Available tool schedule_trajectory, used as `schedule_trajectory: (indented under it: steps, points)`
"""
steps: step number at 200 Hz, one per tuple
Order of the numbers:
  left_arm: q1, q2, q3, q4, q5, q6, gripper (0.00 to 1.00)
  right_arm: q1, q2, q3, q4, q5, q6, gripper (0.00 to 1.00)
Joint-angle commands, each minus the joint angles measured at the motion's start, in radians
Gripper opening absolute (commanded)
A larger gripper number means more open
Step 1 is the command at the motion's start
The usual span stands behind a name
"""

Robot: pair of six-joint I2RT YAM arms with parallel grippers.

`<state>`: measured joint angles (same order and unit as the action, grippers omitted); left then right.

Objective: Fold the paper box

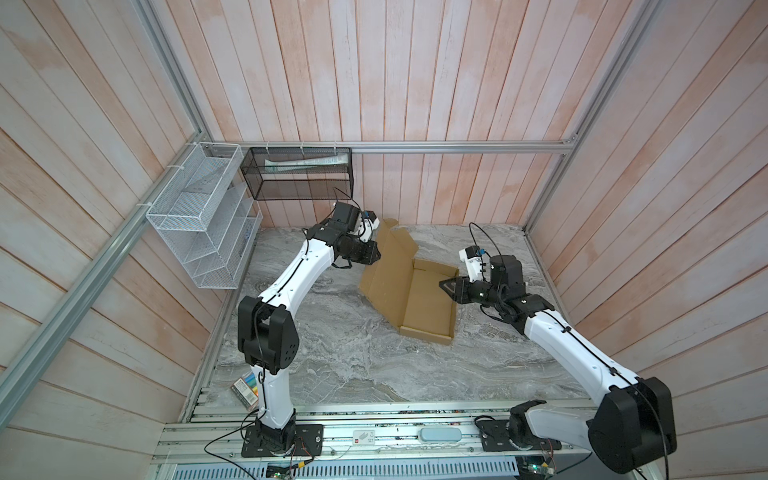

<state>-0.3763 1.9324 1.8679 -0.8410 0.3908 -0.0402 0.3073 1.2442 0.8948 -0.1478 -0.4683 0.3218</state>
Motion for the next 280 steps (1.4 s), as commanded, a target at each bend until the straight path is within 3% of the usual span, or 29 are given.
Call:
schedule_trajectory:
  steps: [1,61,94,146,200,280]
  points:
    - [-0.006,0.028,0.044,-0.03,-0.009,0.028,0.2,-0.012,-0.006,-0.014,0.031,-0.009,0.001,0.33]
    - [-0.005,0.073,0.116,-0.066,-0.022,0.049,0.1,-0.029,-0.012,-0.021,0.078,0.061,-0.005,0.33]
    - [-0.004,0.095,0.167,-0.087,-0.039,0.067,0.06,-0.028,-0.009,-0.011,0.098,0.115,-0.016,0.42]
    - [-0.005,0.13,0.284,-0.128,-0.073,0.126,0.0,-0.028,-0.029,-0.053,0.196,0.123,-0.056,0.46]
    - [-0.005,0.148,0.377,-0.166,-0.091,0.224,0.0,-0.03,-0.01,-0.031,0.249,0.152,-0.074,0.48]
    - [-0.016,0.138,0.348,-0.197,-0.07,0.324,0.0,-0.029,0.103,0.033,0.324,0.161,-0.228,0.47]
